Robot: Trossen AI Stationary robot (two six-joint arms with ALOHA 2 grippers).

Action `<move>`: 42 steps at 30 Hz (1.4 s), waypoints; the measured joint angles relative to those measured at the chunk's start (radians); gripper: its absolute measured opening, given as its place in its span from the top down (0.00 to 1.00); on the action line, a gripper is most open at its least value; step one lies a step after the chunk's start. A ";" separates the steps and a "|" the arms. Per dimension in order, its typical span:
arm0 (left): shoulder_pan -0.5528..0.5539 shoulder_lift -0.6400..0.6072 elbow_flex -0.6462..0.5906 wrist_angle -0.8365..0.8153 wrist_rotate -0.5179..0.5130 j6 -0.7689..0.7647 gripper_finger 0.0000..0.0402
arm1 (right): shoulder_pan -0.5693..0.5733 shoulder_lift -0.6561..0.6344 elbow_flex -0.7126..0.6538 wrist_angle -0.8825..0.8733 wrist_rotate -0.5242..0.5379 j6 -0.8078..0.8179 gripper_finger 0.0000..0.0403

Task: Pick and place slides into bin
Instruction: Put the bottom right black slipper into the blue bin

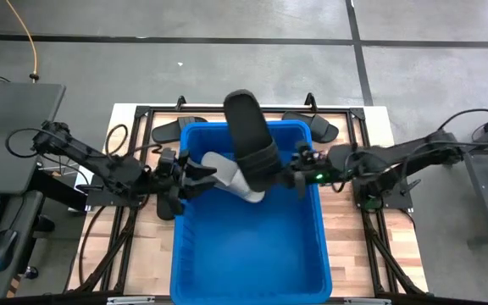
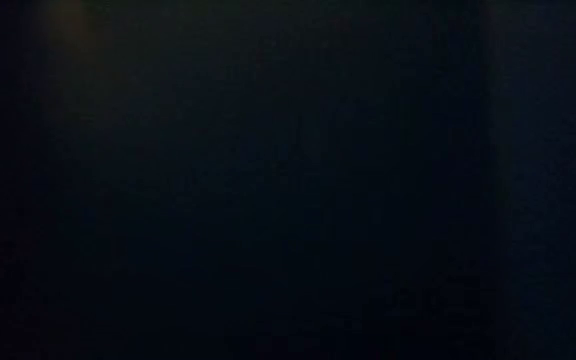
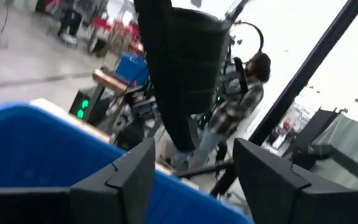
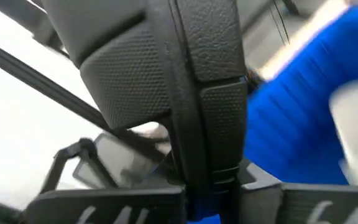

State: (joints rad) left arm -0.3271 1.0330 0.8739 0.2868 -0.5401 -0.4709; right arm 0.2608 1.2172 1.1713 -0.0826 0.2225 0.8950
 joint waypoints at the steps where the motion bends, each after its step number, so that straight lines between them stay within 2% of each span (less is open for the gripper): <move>1: 0.000 -0.028 0.000 -0.048 -0.003 -0.014 0.47 | -0.001 -0.025 0.000 -0.076 -0.023 0.045 0.96; 4: 0.000 -0.095 0.003 -0.139 -0.008 -0.042 0.40 | -0.010 -0.069 0.000 -0.275 -0.110 0.172 0.96; 6: 0.001 -0.134 0.001 -0.206 -0.008 -0.047 0.34 | -0.010 -0.074 0.000 -0.343 -0.178 0.250 0.96; 11: 0.001 -0.242 0.001 -0.347 -0.041 -0.030 0.20 | -0.017 -0.040 0.000 -0.380 -0.368 0.390 0.96; 16: 0.000 -0.321 0.000 -0.422 -0.059 -0.030 0.12 | -0.032 0.025 0.000 -0.362 -0.627 0.535 0.96; 22: 0.000 -0.371 0.000 -0.423 -0.048 0.034 0.13 | -0.039 0.103 0.000 -0.343 -0.789 0.647 0.96; 33: 0.000 -0.370 0.000 -0.425 0.039 0.055 0.19 | -0.071 0.320 0.000 -0.117 -0.970 0.804 0.96; 42: 0.000 -0.371 0.000 -0.425 0.114 0.082 0.19 | -0.092 0.470 0.000 0.015 -1.107 0.906 0.96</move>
State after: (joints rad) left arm -0.3271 0.6621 0.8742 -0.1387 -0.4262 -0.3893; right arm 0.1693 1.6876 1.1717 -0.0675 -0.8841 1.8015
